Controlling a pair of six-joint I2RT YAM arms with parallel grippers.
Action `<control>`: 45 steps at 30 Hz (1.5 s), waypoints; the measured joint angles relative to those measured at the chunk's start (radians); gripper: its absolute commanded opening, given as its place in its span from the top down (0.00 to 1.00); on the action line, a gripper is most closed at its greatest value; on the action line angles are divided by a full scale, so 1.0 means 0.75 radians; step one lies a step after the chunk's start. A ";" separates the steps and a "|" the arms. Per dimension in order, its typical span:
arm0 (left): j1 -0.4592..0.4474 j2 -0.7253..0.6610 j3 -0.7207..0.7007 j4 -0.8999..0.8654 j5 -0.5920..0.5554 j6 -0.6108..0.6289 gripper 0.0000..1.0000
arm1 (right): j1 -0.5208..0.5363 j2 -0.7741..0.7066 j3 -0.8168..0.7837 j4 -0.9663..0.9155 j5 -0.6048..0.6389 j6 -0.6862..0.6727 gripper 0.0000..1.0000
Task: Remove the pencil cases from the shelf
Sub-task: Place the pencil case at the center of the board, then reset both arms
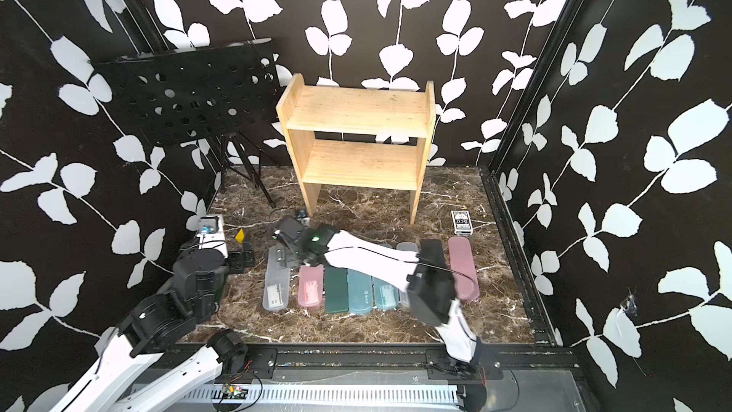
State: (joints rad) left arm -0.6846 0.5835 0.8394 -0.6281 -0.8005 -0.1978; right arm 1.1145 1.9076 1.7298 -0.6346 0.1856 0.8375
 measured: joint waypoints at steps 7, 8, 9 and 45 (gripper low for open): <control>0.503 0.304 -0.122 0.359 0.350 0.123 0.01 | -0.352 -0.818 -0.530 0.101 0.248 -0.268 0.01; 0.550 0.336 -0.159 0.428 0.387 0.147 0.01 | -0.408 -0.891 -0.573 0.097 0.276 -0.309 0.01; 0.585 0.363 -0.189 0.483 0.418 0.164 0.01 | -0.464 -0.951 -0.611 0.091 0.292 -0.351 0.01; 0.804 1.316 -0.605 2.055 0.800 0.394 0.01 | -1.439 -0.497 -1.764 1.853 -0.073 -1.155 0.00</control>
State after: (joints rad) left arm -0.0818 1.5703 0.3855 0.9131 -0.2005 0.0975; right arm 0.0353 1.5345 0.4068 0.7555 0.1310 -0.0288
